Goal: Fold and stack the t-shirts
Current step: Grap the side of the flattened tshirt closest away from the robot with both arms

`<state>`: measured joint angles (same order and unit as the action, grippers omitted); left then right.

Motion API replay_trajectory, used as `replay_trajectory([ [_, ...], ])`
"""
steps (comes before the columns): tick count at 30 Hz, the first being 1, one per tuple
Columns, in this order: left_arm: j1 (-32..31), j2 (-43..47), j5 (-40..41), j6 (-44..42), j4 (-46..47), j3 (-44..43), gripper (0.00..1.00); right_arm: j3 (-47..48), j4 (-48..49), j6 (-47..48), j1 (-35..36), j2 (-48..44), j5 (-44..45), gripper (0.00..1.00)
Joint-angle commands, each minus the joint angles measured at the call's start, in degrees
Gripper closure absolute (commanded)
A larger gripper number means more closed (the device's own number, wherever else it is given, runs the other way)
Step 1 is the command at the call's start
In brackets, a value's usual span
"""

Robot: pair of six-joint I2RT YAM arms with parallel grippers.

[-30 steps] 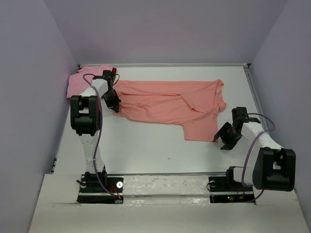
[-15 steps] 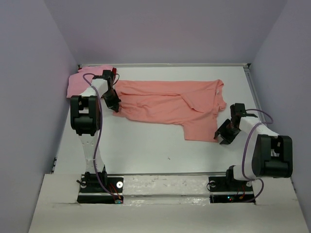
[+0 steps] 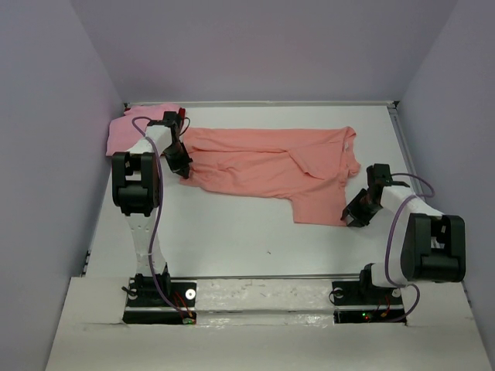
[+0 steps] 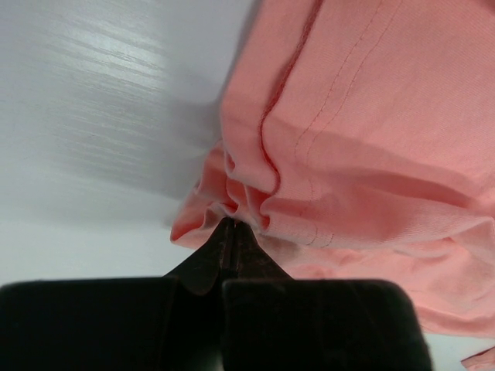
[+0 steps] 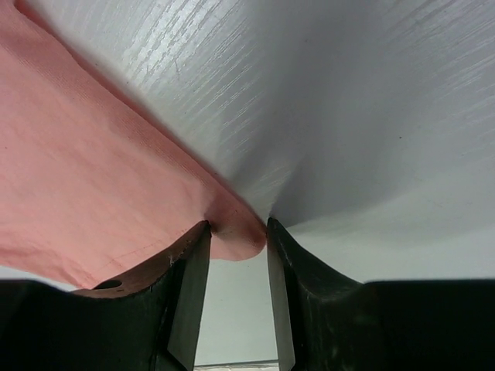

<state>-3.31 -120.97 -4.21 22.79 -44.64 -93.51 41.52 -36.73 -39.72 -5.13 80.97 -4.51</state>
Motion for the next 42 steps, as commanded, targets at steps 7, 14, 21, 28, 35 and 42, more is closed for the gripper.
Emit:
replay_trajectory([
  [7, -0.20, 2.93, 0.43, -0.90, -2.03, -2.02, 1.00, -3.11, 1.49, -1.32, 0.47, -1.16, -0.50, 0.74],
  [14, -0.20, 2.93, 0.43, -0.73, -1.68, -1.76, 1.00, -2.14, -1.24, -0.79, 0.47, -3.45, -0.67, 0.65],
  [21, -0.20, 2.75, 0.08, -0.37, -1.59, -2.02, 1.00, -1.18, -3.35, 0.00, 0.47, -3.80, -0.32, 0.58],
  [28, -0.20, 2.58, -0.10, -0.28, -1.50, -2.20, 1.00, -1.79, -3.26, 0.09, 0.47, -3.28, -0.06, 0.74],
  [35, -0.20, 2.75, 0.16, -0.29, -1.68, -2.20, 1.00, -1.44, -2.38, -0.09, 0.47, -1.78, -0.41, 1.00],
  [42, -0.20, 2.75, 0.08, -0.29, -2.11, -2.81, 1.00, 3.30, -4.66, 1.05, 0.47, -2.31, -0.76, 1.00],
])
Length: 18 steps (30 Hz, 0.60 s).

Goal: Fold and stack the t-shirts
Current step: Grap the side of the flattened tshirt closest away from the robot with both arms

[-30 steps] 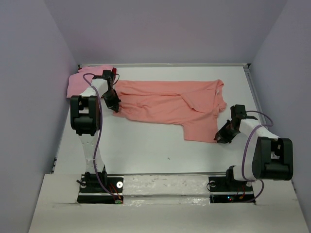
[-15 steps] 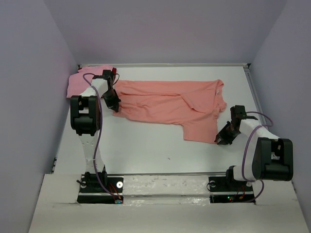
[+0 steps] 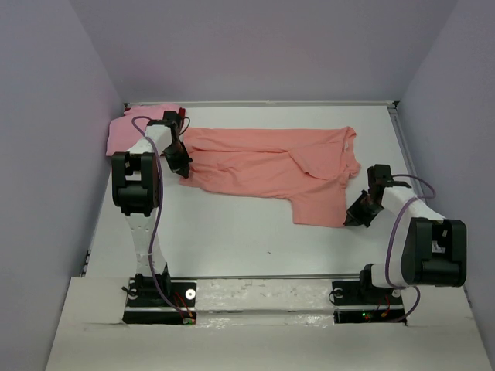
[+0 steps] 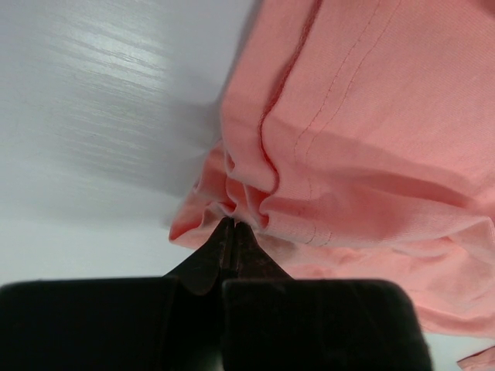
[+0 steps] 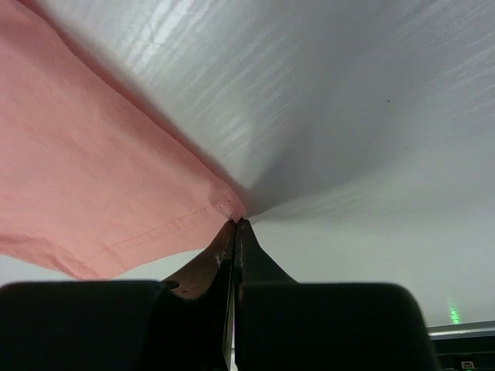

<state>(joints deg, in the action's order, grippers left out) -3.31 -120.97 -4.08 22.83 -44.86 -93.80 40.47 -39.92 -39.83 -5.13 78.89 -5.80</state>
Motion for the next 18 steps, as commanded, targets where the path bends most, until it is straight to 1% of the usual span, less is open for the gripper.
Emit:
replay_trajectory([
  [1, -0.20, 2.75, -0.05, -0.24, -2.07, -2.62, 1.00, 5.05, -1.82, 1.25, 0.47, -0.23, 0.62, 1.00],
  [7, -0.20, 4.07, -0.32, -0.15, -2.42, -1.92, 1.00, 8.92, -2.88, 2.13, 0.47, 1.09, 0.53, 1.00],
  [14, -0.20, 7.41, -0.49, 0.20, -3.21, -0.60, 1.00, 10.60, -2.62, 2.83, 0.47, 3.19, -0.08, 1.00],
  [15, -0.20, 8.02, -0.49, 0.11, -3.13, -0.42, 0.98, 10.60, -2.44, 2.92, 0.47, 3.46, -0.17, 1.00],
  [16, -0.20, 8.55, -0.41, 0.02, -3.04, -0.25, 0.80, 10.51, -2.35, 2.92, 0.47, 3.55, -0.17, 1.00],
  [17, -0.20, 9.08, -0.23, -0.07, -2.43, 0.37, 0.72, 10.51, -2.18, 3.09, 0.47, 3.81, -0.35, 1.00],
  [18, -0.12, 10.04, -0.06, -0.07, -2.25, 0.72, 0.62, 10.51, -2.09, 3.27, 0.47, 3.99, -0.35, 1.00],
])
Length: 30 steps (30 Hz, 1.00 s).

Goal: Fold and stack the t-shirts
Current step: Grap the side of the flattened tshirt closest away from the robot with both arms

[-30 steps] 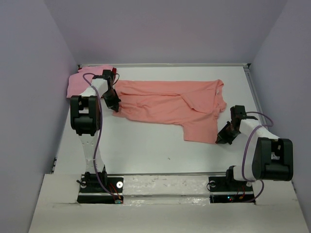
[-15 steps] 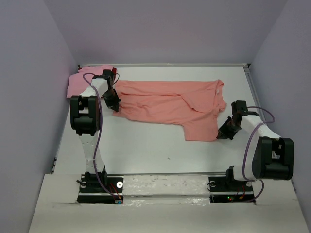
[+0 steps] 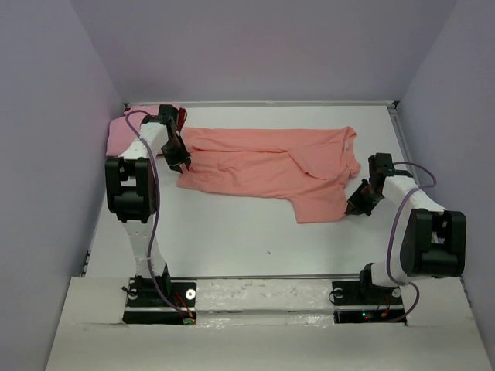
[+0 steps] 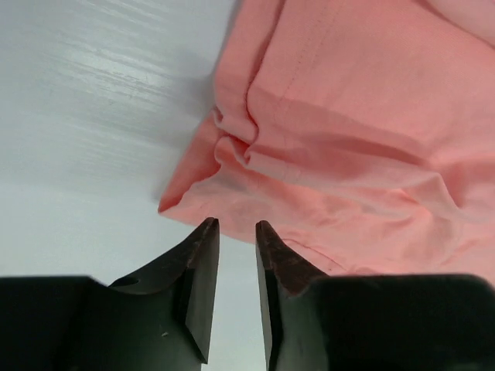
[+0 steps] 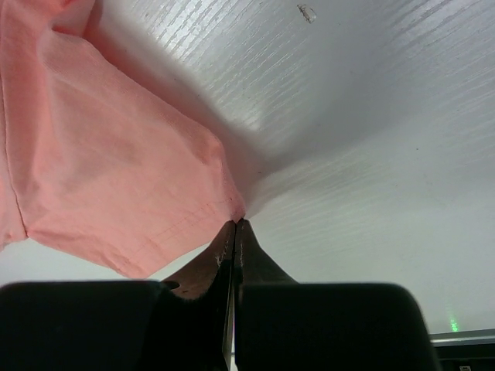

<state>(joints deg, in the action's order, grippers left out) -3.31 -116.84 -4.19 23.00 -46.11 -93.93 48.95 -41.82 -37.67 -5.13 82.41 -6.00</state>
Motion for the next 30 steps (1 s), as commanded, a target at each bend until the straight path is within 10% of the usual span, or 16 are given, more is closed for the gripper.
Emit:
replay_trajectory([
  [1, -0.12, 6.35, 0.49, -0.15, -0.74, 1.38, 0.59, 1.94, -0.10, 1.11, 0.47, 0.73, -0.15, 1.00],
  [10, 0.24, 6.97, -1.00, 0.20, -0.74, 5.50, 0.42, 2.03, 0.43, 1.28, 0.47, 1.52, -0.15, 1.00],
  [30, 2.70, 5.13, -0.21, -2.79, 6.64, 8.41, 0.39, 1.24, 0.78, 0.84, 0.47, 1.70, -0.68, 1.00],
])
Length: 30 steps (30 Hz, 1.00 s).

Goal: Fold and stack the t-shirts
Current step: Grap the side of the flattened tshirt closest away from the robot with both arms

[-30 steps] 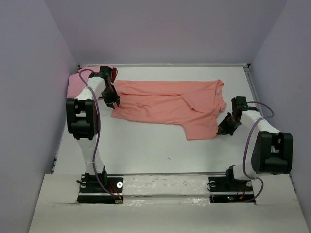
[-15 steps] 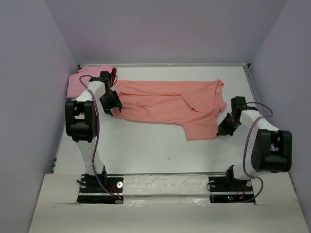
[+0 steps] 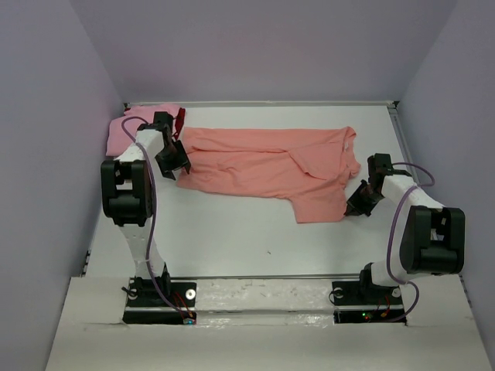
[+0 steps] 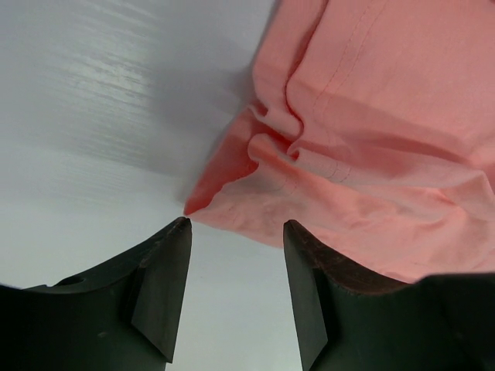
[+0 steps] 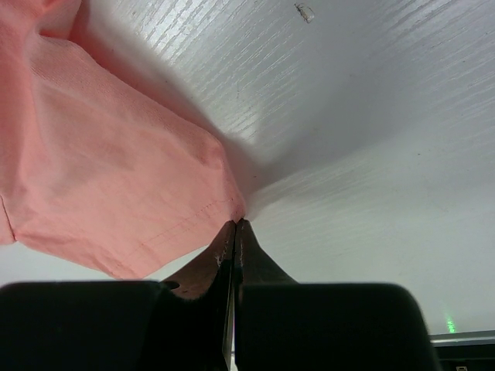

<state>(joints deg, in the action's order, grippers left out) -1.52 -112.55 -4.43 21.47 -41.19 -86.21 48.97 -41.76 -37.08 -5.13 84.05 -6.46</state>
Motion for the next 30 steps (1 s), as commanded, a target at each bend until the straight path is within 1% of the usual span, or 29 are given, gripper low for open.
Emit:
replay_trajectory([
  [1, 0.99, 0.76, -0.14, -1.26, 1.99, 0.78, 0.39, 1.22, 0.71, 0.25, 0.47, 0.06, -0.31, 1.00],
  [8, 0.99, -1.53, -0.85, -1.17, 3.39, -0.09, 0.39, 1.39, 0.80, 0.08, 0.47, 0.41, -0.40, 1.00],
  [11, 0.99, -2.76, -1.46, -1.26, 3.31, -1.24, 0.42, 1.48, 0.80, 0.08, 0.47, 0.59, -0.40, 1.00],
  [20, 0.99, -4.69, -1.64, -1.44, 2.25, -3.26, 0.43, 1.92, 0.71, -0.10, 0.47, 0.94, -0.31, 1.00],
  [21, 0.99, -4.61, -1.73, -1.52, 2.17, -3.34, 0.45, 2.01, 0.71, -0.10, 0.47, 0.94, -0.31, 1.00],
  [22, 0.99, -4.43, -1.90, -1.52, 2.17, -3.26, 0.50, 1.92, 0.71, -0.10, 0.47, 1.03, -0.22, 1.00],
  [26, 0.99, -4.34, -1.90, -1.43, 1.90, -3.52, 0.65, 1.92, 0.80, -0.10, 0.47, 1.46, -0.22, 1.00],
  [28, 0.99, -4.17, -1.82, -1.35, 1.46, -3.61, 0.70, 1.92, 0.89, -0.10, 0.47, 1.55, -0.22, 1.00],
  [30, 0.99, -4.08, -1.82, -1.43, 1.20, -3.70, 0.70, 2.01, 0.98, -0.10, 0.47, 1.64, -0.22, 1.00],
])
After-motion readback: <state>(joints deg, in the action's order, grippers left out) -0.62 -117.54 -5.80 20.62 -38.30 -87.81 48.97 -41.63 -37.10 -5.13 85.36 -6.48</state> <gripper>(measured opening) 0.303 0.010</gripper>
